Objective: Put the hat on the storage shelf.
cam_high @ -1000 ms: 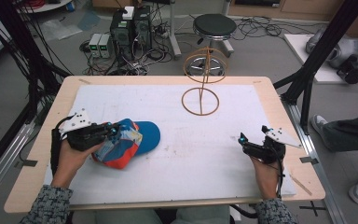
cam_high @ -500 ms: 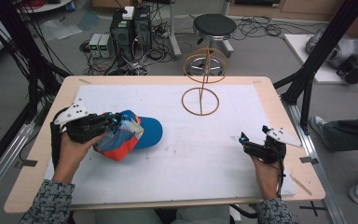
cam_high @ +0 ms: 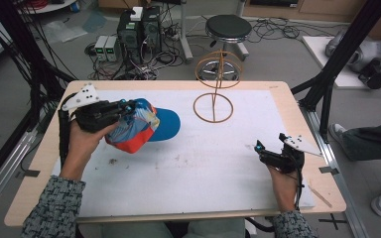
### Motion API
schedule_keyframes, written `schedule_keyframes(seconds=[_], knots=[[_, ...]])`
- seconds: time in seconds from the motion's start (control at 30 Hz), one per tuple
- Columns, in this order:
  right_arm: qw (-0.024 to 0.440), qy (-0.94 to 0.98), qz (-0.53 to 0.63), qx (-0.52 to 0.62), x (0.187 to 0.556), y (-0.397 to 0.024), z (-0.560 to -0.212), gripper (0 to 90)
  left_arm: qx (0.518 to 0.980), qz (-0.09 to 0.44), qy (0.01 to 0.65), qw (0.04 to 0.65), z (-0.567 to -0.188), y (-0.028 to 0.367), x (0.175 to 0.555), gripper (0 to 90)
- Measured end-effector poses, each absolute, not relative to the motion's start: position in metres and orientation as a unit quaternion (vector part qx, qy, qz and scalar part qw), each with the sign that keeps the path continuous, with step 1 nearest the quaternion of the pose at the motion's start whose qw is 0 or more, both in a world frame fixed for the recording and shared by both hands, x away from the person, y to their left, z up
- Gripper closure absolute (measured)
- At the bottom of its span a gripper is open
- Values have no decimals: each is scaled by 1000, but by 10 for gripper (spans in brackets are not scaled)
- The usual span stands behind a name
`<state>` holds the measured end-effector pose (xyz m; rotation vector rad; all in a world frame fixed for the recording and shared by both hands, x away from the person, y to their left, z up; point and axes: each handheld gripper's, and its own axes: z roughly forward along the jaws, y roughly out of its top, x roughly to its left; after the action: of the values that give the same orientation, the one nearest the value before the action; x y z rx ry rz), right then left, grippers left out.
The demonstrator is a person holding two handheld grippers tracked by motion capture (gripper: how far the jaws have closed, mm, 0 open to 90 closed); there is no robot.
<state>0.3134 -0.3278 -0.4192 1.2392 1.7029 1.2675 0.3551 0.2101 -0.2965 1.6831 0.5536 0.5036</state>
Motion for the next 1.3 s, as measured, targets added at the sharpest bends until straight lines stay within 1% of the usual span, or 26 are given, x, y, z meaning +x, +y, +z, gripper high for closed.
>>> schedule_keyframes(seconds=[0.3, 0.5, 0.73, 1.0, 1.3], knots=[[333, 654, 485, 476, 313, -330, -419, 82, 711, 219, 239, 624, -276, 200, 375, 891], [332, 652, 482, 482, 314, -331, -420, 83, 711, 224, 232, 624, -261, 187, 385, 891], [334, 653, 481, 479, 313, -331, -419, 83, 700, 228, 226, 638, -242, 176, 392, 891], [336, 651, 481, 482, 311, -329, -419, 83, 687, 236, 224, 650, -225, 175, 398, 891], [340, 653, 478, 480, 312, -330, -419, 82, 686, 237, 214, 654, -210, 166, 405, 891]])
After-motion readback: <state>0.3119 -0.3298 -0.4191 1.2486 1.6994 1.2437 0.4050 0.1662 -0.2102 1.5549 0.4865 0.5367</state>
